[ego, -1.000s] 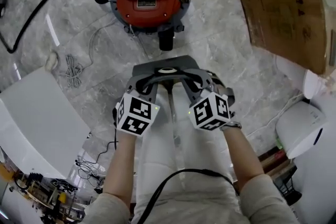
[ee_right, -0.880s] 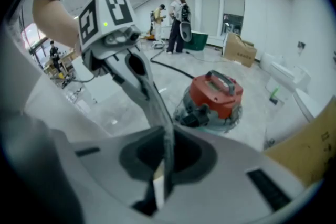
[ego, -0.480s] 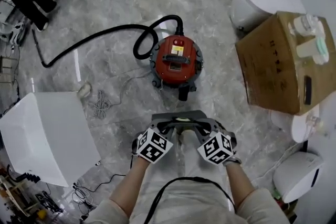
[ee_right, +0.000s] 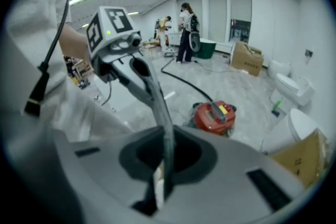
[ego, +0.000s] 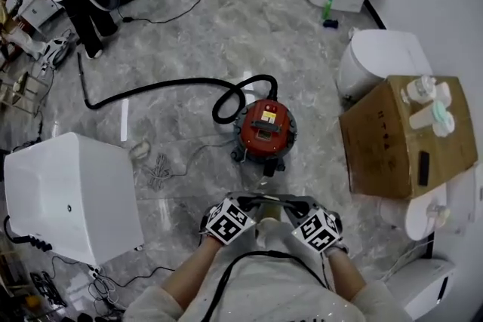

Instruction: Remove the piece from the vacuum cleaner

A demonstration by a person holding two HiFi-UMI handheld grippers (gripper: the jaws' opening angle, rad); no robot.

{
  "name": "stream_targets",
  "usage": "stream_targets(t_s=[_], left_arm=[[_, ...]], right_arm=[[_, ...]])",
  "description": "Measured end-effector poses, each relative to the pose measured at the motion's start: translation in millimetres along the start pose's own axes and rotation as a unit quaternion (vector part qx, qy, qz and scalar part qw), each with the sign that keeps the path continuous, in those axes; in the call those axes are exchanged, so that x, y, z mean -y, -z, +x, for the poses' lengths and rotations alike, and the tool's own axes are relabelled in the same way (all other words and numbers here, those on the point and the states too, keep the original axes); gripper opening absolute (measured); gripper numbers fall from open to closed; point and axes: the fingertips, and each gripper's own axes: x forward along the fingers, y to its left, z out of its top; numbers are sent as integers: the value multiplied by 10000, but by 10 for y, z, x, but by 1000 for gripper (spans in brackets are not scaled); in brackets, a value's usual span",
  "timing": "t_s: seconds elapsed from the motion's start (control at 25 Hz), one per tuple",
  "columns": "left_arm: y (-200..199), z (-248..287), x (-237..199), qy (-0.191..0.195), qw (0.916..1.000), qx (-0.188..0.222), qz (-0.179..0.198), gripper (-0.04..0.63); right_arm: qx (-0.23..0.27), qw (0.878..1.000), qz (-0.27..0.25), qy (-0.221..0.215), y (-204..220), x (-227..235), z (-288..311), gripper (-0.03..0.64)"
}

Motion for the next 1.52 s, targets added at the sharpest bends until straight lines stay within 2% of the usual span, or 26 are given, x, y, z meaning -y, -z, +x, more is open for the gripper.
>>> stream_targets(t_s=[0.32,0.64,1.04,1.32,1.52], left_arm=[[-216,-437,219,16,9996,226,-165,34],[-467,-752,233,-31,9989,409,-230,34],[-555,-893,256,90,9944,840,-642,34],[-534,-893,238,125,9936,795,-790,34],[-539,-881,205,125,9947,689,-754,34]], right_arm=[[189,9996,-166,-100,-333,-109,-415,29],[272,9991,-224,-248,-596,-177,-691,29],[109,9981,-494,-347,-719,-276,-839,29],[121,9980,-438,-433,-725,-282,-810,29],[145,9983,-342,-448,-731,-259,-778,29]])
